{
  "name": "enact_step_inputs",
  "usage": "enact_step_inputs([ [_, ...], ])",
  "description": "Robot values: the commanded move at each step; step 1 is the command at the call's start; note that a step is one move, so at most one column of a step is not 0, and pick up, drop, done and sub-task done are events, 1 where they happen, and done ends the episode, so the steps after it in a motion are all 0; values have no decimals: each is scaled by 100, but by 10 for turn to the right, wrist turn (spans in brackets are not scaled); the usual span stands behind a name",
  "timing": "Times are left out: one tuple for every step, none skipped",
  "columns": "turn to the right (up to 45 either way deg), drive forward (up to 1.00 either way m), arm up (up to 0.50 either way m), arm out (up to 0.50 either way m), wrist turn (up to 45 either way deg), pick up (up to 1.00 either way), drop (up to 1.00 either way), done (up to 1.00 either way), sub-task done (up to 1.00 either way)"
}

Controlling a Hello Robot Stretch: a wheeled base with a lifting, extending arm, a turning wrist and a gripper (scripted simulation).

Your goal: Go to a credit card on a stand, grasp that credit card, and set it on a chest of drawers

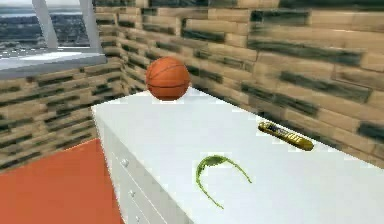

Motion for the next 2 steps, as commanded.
enact_step_inputs([
  [-420,0,0,0,0,0,0,0,0],
  [0,5,0,0,0,0,0,0,0],
])
